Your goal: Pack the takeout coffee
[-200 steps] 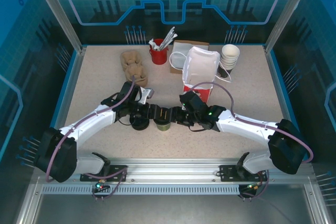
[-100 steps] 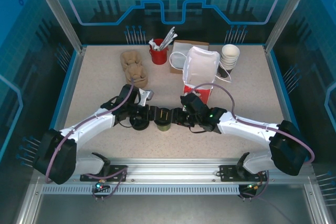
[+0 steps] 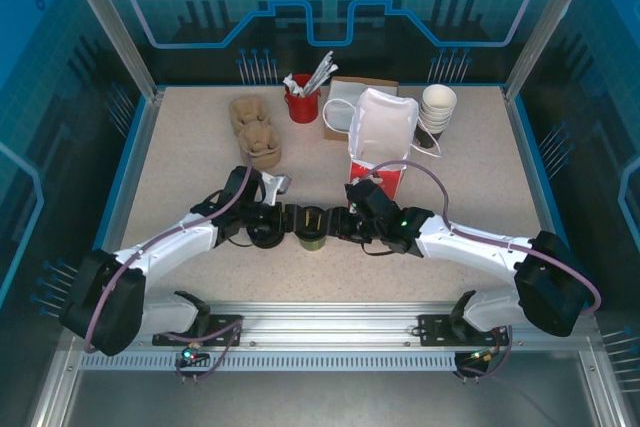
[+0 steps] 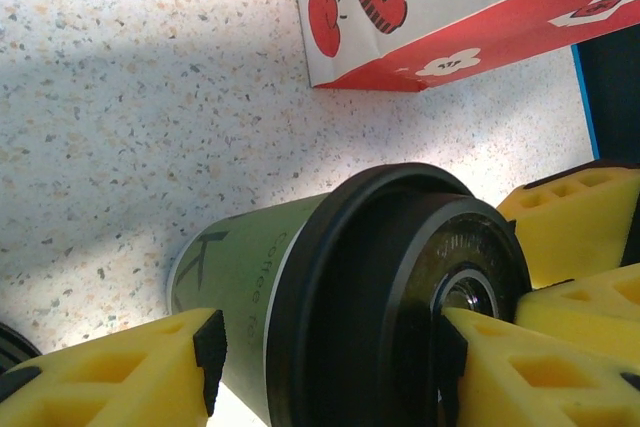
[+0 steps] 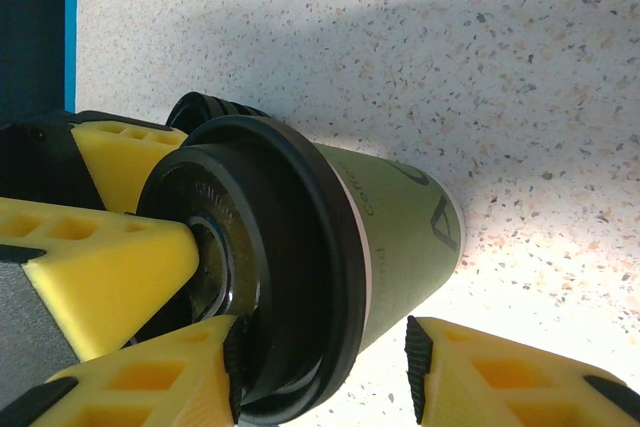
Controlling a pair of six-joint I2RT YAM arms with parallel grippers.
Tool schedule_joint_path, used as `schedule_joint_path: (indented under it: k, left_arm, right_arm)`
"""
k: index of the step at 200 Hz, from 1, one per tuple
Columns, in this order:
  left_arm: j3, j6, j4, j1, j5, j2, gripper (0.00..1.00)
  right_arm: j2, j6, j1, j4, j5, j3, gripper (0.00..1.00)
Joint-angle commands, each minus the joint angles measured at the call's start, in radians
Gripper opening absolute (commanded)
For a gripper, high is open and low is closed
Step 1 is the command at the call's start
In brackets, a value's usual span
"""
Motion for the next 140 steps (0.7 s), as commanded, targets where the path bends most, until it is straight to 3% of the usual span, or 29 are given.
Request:
schedule_joint_path:
  k: [1,140]
  left_arm:
    - [-0.079,-0.009,-0.127,0.008,-0.089,0.042,0.58]
    - [0.136,0.019,-0.319,0.008,-0.099,-0.069,0.65]
  right_arm:
    - [0.011,-0.004,0.011,-0.128,0.048,-0.027,0.48]
    - [0.01,-0.038,0.011,-0.178,0.03,0.072,0.49]
